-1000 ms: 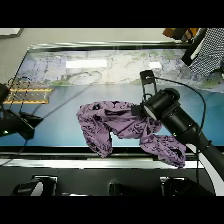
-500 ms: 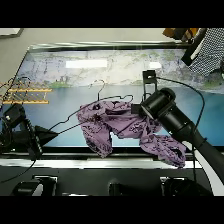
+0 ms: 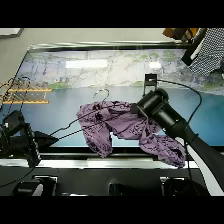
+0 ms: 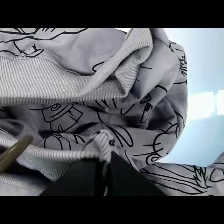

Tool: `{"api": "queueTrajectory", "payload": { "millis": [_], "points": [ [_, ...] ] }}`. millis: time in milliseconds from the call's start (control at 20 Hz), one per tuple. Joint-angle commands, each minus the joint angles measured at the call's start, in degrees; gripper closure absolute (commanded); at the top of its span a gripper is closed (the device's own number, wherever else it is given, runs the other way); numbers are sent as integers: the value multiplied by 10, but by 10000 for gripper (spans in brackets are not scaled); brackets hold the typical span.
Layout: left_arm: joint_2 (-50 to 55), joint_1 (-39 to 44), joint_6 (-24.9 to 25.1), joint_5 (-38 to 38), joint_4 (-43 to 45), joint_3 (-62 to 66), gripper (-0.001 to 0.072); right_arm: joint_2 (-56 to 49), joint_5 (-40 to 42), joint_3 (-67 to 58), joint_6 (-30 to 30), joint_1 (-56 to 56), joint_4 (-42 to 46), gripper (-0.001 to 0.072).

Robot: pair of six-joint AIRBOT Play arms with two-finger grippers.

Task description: Fold the clothes and pants, and hang the long-sleeved shirts on hangers.

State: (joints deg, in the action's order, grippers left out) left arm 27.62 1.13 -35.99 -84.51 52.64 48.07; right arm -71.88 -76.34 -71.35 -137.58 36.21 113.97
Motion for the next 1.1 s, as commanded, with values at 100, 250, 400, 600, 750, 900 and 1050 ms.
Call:
{"api": "queueTrajectory", "payload": {
  "millis": [100, 250, 400, 600, 750, 900, 1050],
  "points": [
    [5, 0, 0, -2, 24, -5, 686, -2, 0, 0, -59, 0, 13, 673],
    [16, 0, 15, -1, 22, -18, 685, -2, 0, 0, -61, 0, 14, 673],
    [23, 0, 26, -1, 17, -18, 686, -2, 0, 0, -69, 0, 20, 673],
    [23, 0, 26, -1, 10, -18, 686, -4, 19, 0, -90, 0, 22, 673],
    [42, 0, 52, 0, -21, -18, 685, -2, 30, -1, -71, 0, 12, 674],
    [83, 0, 92, 0, -51, -18, 685, 15, 30, -4, -26, 0, 9, 674],
    [117, 0, 132, 0, -63, -18, 685, 37, 25, -6, 14, 0, 9, 674]
  ]
}}
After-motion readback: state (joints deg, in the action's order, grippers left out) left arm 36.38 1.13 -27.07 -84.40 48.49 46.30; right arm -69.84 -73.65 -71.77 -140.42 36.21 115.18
